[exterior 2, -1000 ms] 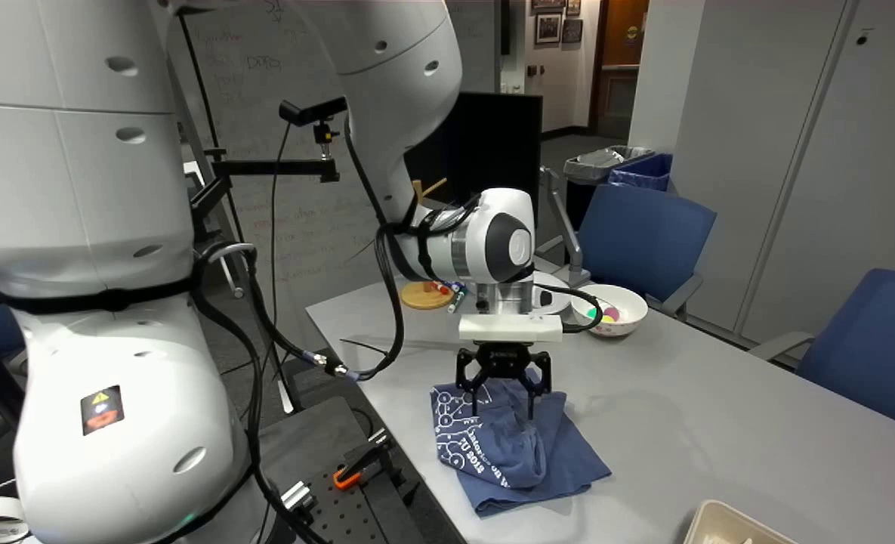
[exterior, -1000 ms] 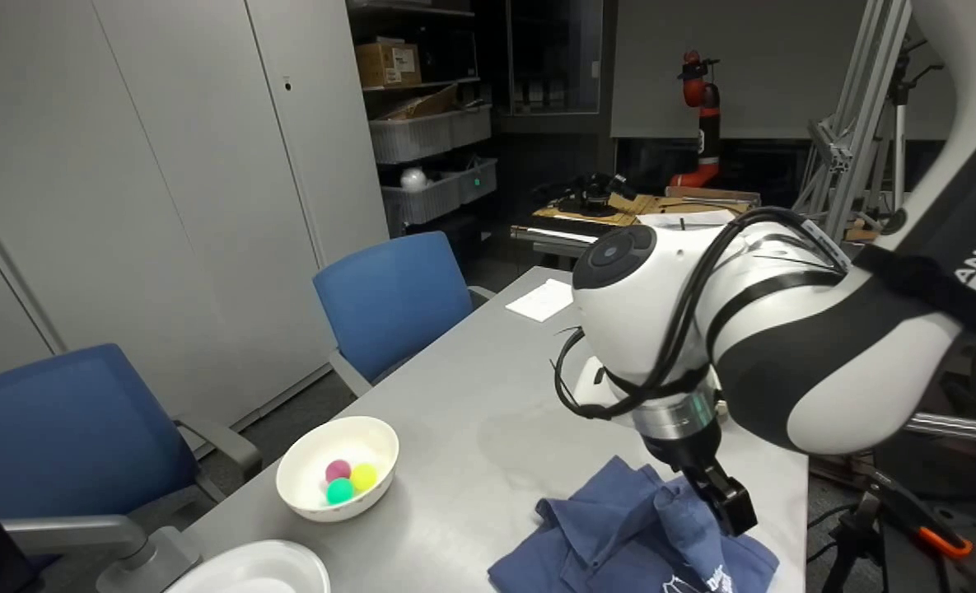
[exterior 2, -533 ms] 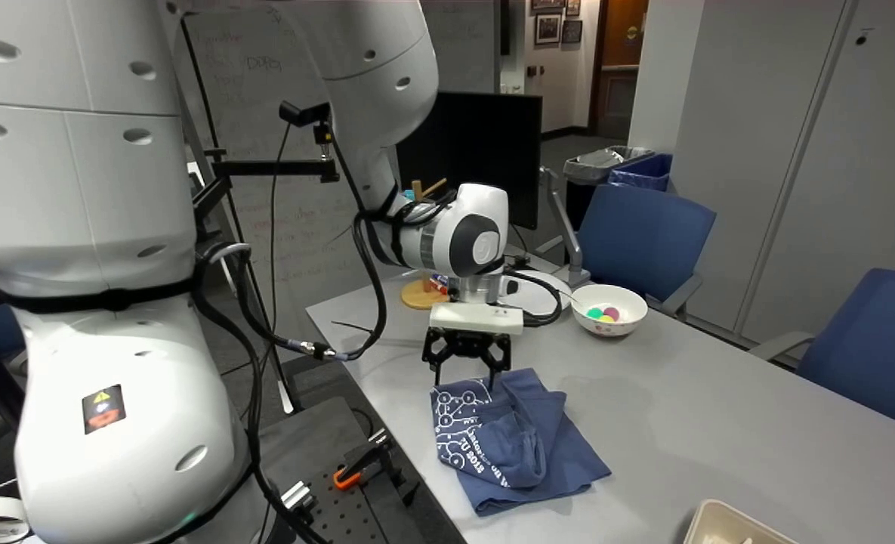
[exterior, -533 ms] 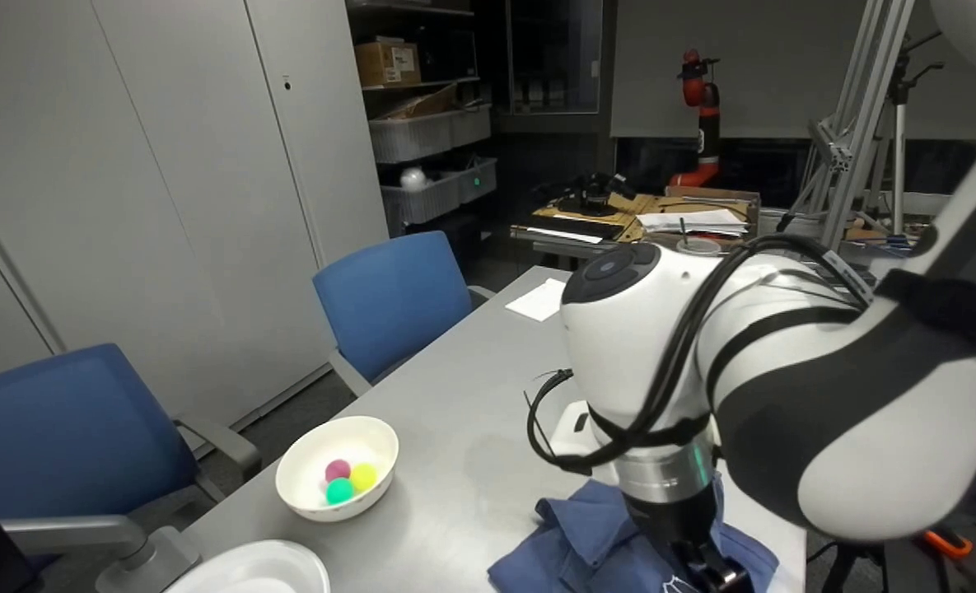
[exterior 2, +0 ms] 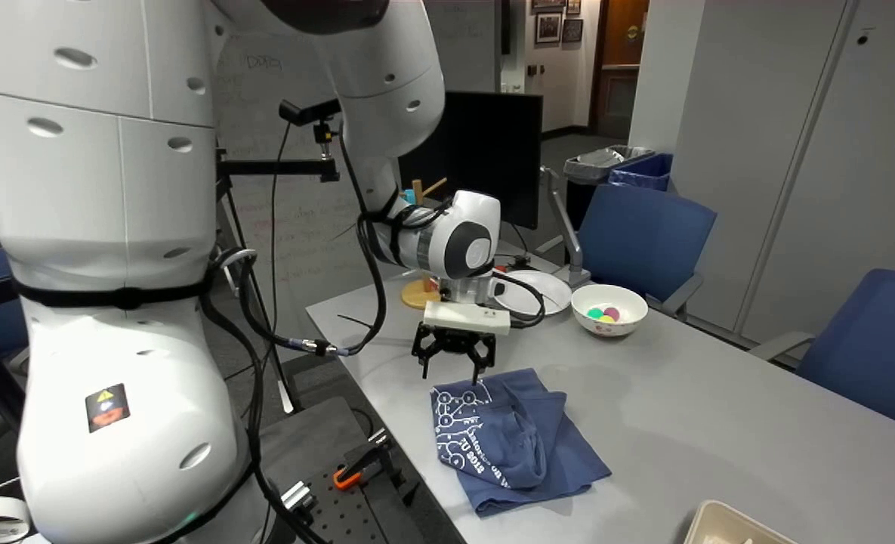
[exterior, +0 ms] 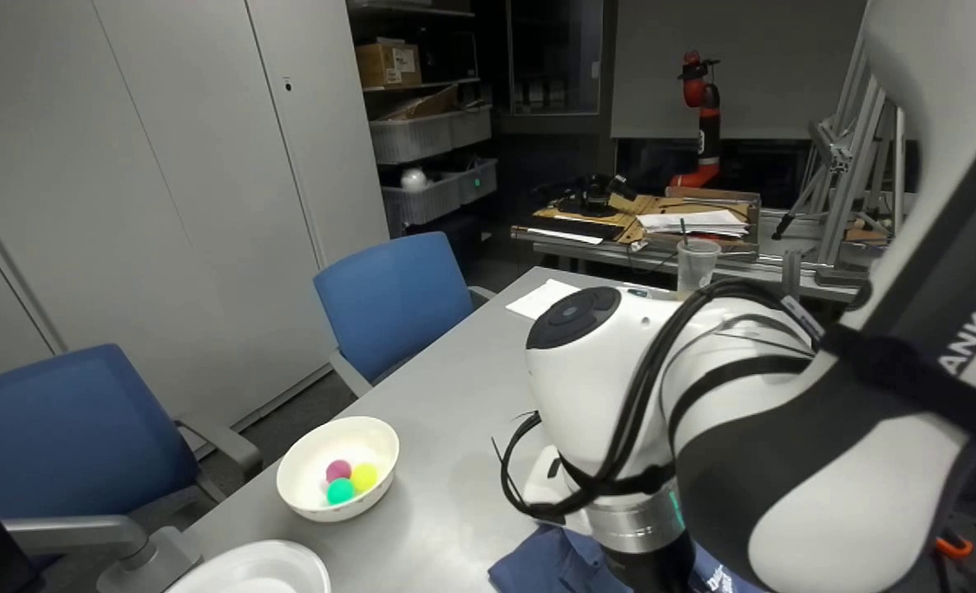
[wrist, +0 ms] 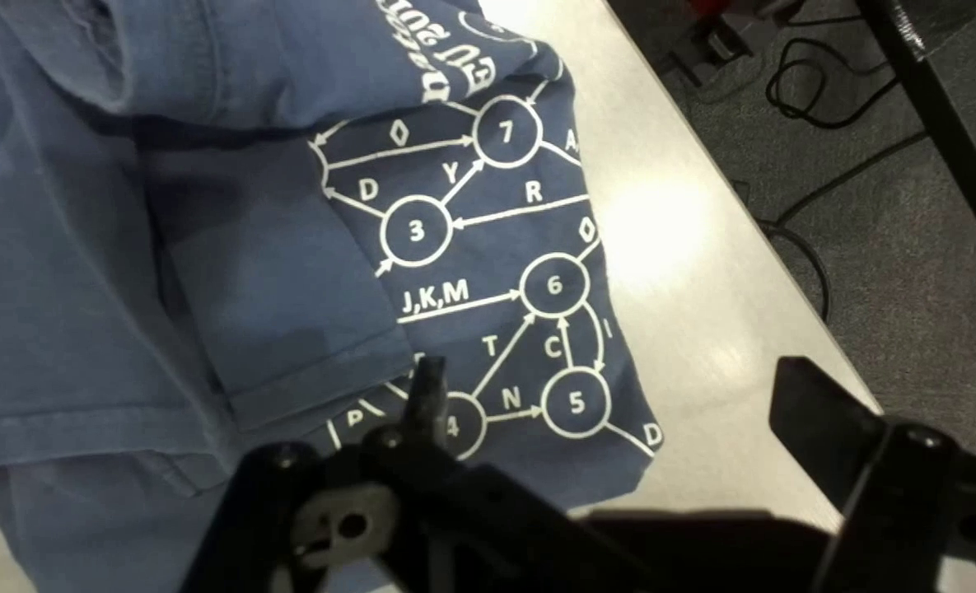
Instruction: Fold the T-sheet on the table
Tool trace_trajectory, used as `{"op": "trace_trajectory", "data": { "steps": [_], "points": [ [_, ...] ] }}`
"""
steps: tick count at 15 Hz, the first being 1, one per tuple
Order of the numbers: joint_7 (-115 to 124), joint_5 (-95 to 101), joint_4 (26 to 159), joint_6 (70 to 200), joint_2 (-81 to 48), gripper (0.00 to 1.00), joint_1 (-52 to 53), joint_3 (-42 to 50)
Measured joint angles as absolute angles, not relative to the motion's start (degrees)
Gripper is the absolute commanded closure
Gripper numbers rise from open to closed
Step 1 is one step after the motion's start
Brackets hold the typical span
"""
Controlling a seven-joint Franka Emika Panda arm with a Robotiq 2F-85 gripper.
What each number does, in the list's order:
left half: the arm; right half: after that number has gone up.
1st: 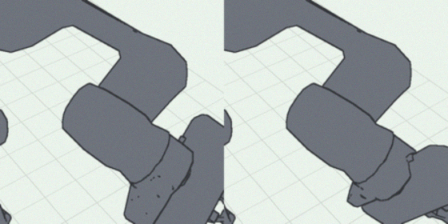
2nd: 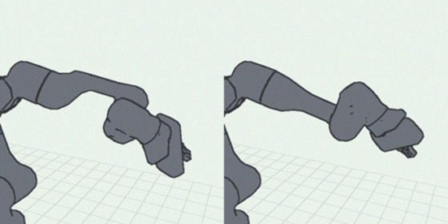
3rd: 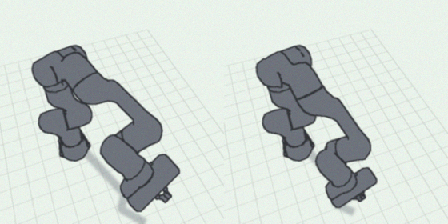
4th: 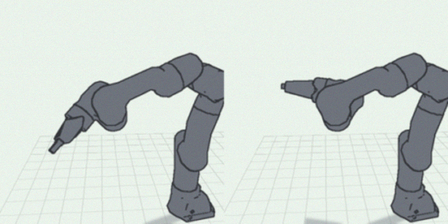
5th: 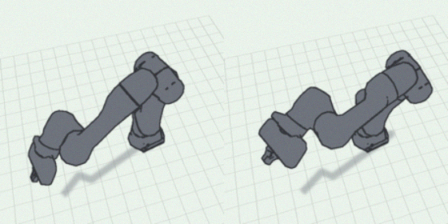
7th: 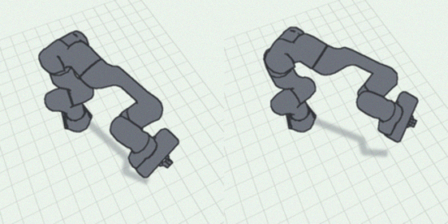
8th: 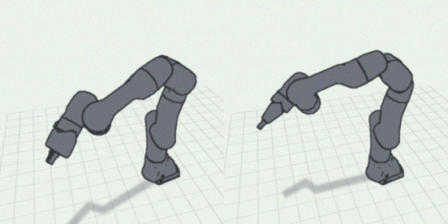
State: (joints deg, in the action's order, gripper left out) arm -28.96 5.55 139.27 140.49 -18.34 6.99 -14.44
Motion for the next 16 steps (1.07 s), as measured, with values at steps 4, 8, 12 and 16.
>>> {"op": "trace_trajectory", "data": {
  "steps": [4,8,12,16],
  "points": [
    [-29.04,9.64,136.43,141.92,-23.54,0.00,6.49,-10.84],
    [-28.69,13.55,133.97,142.83,-26.89,0.00,6.10,-7.95],
    [-26.49,16.93,133.56,142.88,-27.45,0.00,6.10,-5.31],
    [-21.96,19.27,135.53,142.88,-26.88,0.00,6.14,-4.24]
  ]
}}
